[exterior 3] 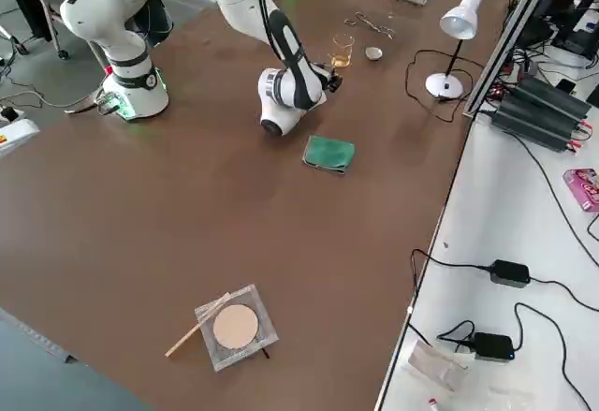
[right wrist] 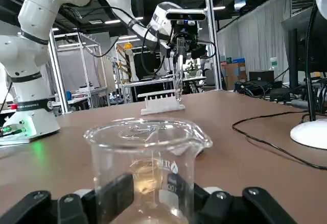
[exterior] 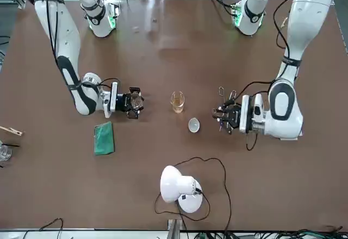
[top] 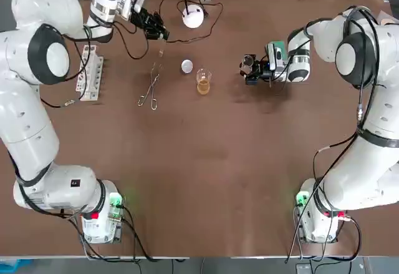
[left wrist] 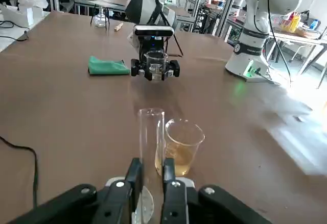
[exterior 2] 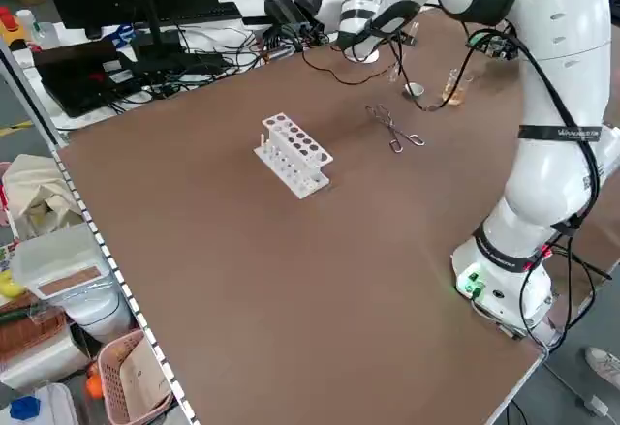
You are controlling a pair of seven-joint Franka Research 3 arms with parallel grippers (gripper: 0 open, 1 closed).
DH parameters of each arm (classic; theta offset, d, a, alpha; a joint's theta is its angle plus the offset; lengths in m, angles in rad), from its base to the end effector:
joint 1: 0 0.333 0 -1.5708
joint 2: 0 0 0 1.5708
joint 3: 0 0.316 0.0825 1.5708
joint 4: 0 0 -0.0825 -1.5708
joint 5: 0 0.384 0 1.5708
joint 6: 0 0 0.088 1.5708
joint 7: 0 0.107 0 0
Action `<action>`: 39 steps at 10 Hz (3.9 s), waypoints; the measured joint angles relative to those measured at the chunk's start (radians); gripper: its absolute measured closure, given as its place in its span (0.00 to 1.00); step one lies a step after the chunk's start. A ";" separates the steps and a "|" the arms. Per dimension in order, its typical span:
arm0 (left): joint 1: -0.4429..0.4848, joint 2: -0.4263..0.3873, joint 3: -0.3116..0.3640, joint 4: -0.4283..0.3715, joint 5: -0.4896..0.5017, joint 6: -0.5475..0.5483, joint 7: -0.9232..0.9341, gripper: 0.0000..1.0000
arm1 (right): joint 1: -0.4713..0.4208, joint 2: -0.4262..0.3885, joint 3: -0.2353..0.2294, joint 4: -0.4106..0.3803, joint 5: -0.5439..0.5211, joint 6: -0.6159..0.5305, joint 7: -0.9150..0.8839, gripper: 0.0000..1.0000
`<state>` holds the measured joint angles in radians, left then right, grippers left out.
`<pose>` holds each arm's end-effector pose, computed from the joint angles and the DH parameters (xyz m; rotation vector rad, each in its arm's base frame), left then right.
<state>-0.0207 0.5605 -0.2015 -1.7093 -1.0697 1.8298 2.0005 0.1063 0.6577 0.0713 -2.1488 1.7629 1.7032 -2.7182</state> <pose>0.6200 -0.1985 0.2845 1.4033 -1.5330 0.6637 0.4899 0.1842 0.1122 -1.3140 -1.1145 -1.1697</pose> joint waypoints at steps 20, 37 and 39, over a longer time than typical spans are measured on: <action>-0.348 -0.089 0.012 -0.092 0.482 0.332 -0.638 0.79 | 0.041 0.000 -0.002 0.028 0.008 0.029 -0.027 0.61; -0.557 -0.005 0.097 0.010 0.827 0.336 -1.052 0.79 | 0.042 0.000 -0.003 0.029 0.008 0.032 -0.027 0.61; -0.582 -0.005 0.118 0.014 0.839 0.333 -1.065 0.79 | 0.042 0.000 -0.003 0.029 0.008 0.033 -0.027 0.61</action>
<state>-0.6032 0.5556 -0.0832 -1.6952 -0.2305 2.1623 0.9353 0.1485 0.6576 0.0680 -2.1196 1.7710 1.7357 -2.7455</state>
